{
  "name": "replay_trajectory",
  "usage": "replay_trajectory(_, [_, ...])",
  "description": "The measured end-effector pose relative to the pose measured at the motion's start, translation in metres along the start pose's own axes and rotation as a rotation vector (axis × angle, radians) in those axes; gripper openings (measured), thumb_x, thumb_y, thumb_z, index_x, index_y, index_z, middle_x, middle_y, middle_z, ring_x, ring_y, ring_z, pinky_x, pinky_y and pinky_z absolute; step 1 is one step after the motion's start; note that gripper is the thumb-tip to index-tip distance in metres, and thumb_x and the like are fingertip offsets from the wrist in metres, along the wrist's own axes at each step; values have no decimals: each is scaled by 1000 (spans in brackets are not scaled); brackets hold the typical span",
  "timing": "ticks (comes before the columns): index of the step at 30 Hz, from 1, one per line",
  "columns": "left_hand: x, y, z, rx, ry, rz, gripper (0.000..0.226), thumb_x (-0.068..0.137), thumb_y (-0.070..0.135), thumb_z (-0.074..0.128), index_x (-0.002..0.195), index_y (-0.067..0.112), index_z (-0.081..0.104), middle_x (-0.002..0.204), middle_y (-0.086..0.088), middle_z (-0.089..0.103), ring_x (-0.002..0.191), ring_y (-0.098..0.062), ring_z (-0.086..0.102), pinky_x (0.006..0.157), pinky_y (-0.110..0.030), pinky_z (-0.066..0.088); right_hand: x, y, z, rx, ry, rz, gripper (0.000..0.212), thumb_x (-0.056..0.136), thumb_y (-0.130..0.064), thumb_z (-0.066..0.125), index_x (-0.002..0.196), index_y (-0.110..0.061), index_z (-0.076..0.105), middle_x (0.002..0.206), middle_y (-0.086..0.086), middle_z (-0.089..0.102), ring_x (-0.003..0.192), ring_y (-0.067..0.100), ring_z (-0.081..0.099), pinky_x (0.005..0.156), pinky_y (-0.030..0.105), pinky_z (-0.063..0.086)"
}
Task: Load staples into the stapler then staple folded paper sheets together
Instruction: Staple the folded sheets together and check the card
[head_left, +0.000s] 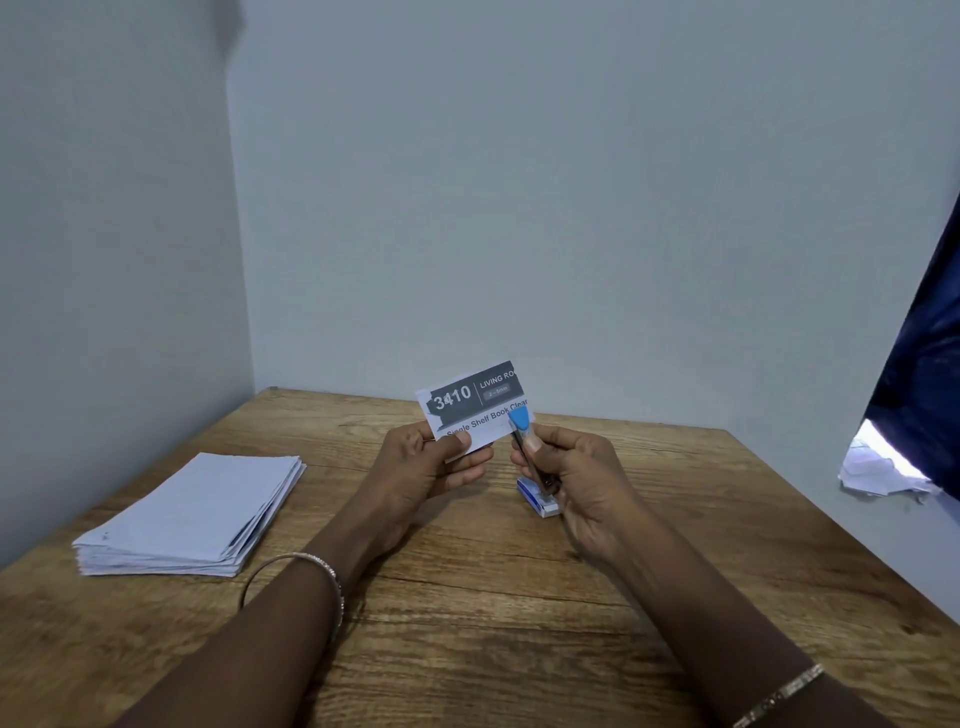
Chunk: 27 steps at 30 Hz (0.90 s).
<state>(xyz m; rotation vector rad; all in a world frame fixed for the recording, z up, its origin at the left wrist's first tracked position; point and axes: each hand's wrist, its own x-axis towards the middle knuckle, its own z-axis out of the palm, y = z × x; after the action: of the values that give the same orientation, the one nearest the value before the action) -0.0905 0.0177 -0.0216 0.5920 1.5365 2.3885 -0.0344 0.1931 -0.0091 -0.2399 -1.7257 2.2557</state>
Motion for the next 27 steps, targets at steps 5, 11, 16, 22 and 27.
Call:
replay_trajectory(5, [0, 0, 0, 16, -5, -5, 21, 96, 4, 62, 116, 2, 68, 107, -15, 78, 98, -26, 76, 76, -29, 63, -2, -1, 2, -25, 32, -18, 17, 92, 1, 68, 108, 0, 73, 78, 7, 79, 73, 11, 74, 71, 22, 61])
replay_trajectory(11, [0, 0, 1, 31, -23, -11, 21, 96, 5, 63, 116, 3, 68, 107, -15, 78, 100, -26, 76, 78, -29, 63, -5, -5, 8, -50, 137, -1, 12, 91, 5, 67, 100, -1, 73, 78, 10, 76, 66, 12, 71, 60, 22, 58])
replay_trajectory(16, [0, 1, -1, 34, -12, -5, 20, 96, 5, 62, 115, 4, 68, 107, -14, 79, 100, -26, 76, 77, -29, 63, -7, -7, 8, -83, 140, -18, 15, 89, 5, 70, 103, 1, 75, 76, 10, 77, 63, 11, 72, 62, 25, 59])
replay_trajectory(22, [2, 2, -4, 34, 114, 47, 20, 95, 4, 63, 114, -1, 68, 102, -15, 79, 95, -28, 77, 77, -30, 64, -12, -5, 11, -343, 203, -101, 16, 78, -15, 83, 94, -15, 80, 82, 3, 80, 82, 17, 77, 77, 35, 62])
replay_trajectory(27, [4, 4, -6, 22, 234, 121, 12, 95, 1, 63, 105, -1, 69, 96, -20, 78, 85, -27, 79, 69, -25, 63, -29, 2, 20, -909, 183, -415, 47, 67, -37, 76, 112, -31, 65, 64, -5, 69, 69, 11, 68, 70, 36, 57])
